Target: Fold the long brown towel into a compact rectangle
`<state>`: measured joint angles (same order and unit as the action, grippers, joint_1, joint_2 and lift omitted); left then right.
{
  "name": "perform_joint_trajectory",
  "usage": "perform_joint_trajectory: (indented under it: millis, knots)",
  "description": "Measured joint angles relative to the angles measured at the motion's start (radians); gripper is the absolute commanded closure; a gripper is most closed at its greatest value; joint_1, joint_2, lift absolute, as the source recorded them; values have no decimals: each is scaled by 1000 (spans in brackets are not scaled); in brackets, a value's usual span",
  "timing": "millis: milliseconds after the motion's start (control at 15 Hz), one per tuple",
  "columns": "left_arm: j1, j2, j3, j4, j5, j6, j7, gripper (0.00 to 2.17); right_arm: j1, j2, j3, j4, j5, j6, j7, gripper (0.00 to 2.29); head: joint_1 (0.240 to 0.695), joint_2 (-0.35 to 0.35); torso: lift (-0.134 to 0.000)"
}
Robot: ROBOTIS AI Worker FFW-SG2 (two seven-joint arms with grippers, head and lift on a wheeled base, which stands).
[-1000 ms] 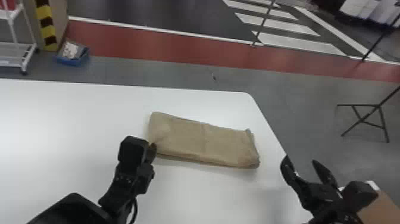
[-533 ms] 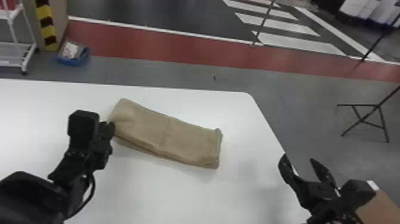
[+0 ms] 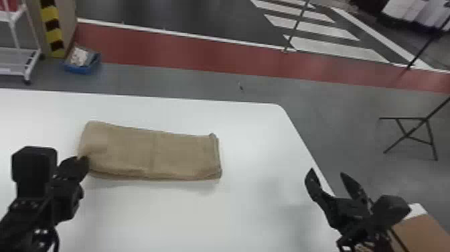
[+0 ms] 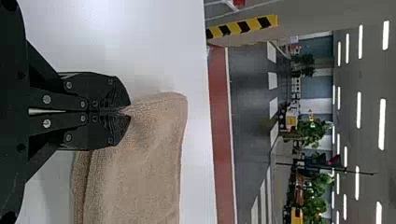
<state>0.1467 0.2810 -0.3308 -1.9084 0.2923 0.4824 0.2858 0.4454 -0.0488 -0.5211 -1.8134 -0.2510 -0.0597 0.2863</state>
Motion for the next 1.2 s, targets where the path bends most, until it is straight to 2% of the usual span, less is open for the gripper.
perform_joint_trajectory:
  millis: [133, 333, 400, 467, 533, 667, 867, 1000, 1200]
  knots:
    - [52, 2, -8, -54, -30, 60, 1, 1467, -1, 1, 6, 0, 3, 1, -1, 90, 695, -350, -124]
    - [88, 3, -13, -107, -43, 130, 4, 1450, -1, 1, 7, 2, 4, 3, -1, 90, 695, -350, -124]
    - [92, 3, -13, -113, -45, 133, 5, 1082, -1, 1, 7, 4, 4, 4, -1, 90, 695, -350, -124]
    - [93, 2, -12, -116, -49, 127, 5, 346, -1, 1, 9, 5, 4, 3, -1, 90, 695, -350, -124]
    - [92, 2, -10, -116, -55, 113, 5, -2, -1, 1, 11, 6, 4, 3, -1, 90, 695, -350, -124]
    - [95, 4, -2, -122, -72, 47, 10, 9, -3, 0, 21, 5, 6, 6, -1, 56, 695, -350, -124]
    - [108, 10, 12, -135, -123, -147, 48, 26, -19, -14, 53, -24, 24, 72, 5, 66, 695, -350, -124]
    - [113, 14, 15, -159, -140, -183, 62, 33, -47, -25, 87, -54, 34, 165, 4, 87, 695, -309, -124]
    - [73, 8, -44, -97, -171, -238, 44, 299, -142, -30, 158, -68, 47, 330, -12, 90, 695, -288, -124]
